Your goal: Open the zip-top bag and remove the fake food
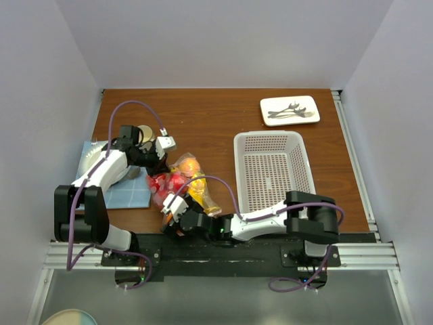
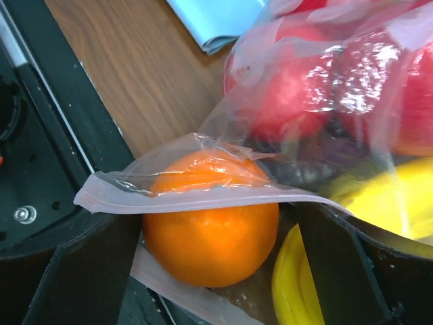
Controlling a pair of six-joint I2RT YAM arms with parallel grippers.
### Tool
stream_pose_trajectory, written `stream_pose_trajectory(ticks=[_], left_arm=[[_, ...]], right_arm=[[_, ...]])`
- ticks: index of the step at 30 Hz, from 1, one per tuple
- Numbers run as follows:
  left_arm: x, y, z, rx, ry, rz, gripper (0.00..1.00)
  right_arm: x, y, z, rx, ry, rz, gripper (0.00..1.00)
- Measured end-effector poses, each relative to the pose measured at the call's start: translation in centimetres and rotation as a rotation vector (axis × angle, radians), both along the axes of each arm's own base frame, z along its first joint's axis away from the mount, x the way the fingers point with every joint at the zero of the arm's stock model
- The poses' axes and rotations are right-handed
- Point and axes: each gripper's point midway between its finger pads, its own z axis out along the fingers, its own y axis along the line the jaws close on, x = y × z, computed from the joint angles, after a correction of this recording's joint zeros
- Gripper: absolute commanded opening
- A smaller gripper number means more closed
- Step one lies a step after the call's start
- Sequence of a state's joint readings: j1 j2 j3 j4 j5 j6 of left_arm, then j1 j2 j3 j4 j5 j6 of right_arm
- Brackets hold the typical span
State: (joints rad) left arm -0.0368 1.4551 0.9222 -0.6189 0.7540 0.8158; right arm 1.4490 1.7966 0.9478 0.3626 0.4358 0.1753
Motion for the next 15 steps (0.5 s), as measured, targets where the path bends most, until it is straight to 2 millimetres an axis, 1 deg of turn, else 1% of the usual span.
stream_pose_trajectory(ticks=[4,5,7,8,10,11,12,15], left_arm=[[0.0,-0.1,0.0,0.005,-0.008,-0.009,0.00],[0.0,-0.1,0.1,0.008,-0.010,-0.010,0.00],[0.0,0.0,0.1,0.012,-0.013,-0.012,0.00],[0.0,0.0,0.0,0.013,-0.013,-0.012,0.00],[0.0,0.0,0.0,0.014,-0.013,-0.011,0.00],[0.0,0.0,0.0,0.015,-0.012,-0.011,0.00],[0.0,0.1,0.0,0.017,-0.012,-0.010,0.00],[0.0,0.1,0.0,0.019,-0.008,-0.009,0.00]], right_arm=[[-0.2,0.1,-1.3,-0.021,0.015,0.003,0.99],[-0.1,0.1,-1.5,-0.023,0.016,0.003,0.96],[-0.1,0.1,-1.7,-0.019,0.018,0.004,0.85],[-0.2,0.1,-1.7,-0.014,0.021,0.007,0.72],[-0.4,-0.2,-2.2,-0.016,0.034,0.015,0.63],[-0.4,-0.6,-2.5,-0.021,0.042,0.013,0.61],[-0.3,-0.9,-2.4,-0.017,0.046,0.008,0.61],[-0.4,-2.8,-2.5,-0.031,0.068,-0.005,0.61]])
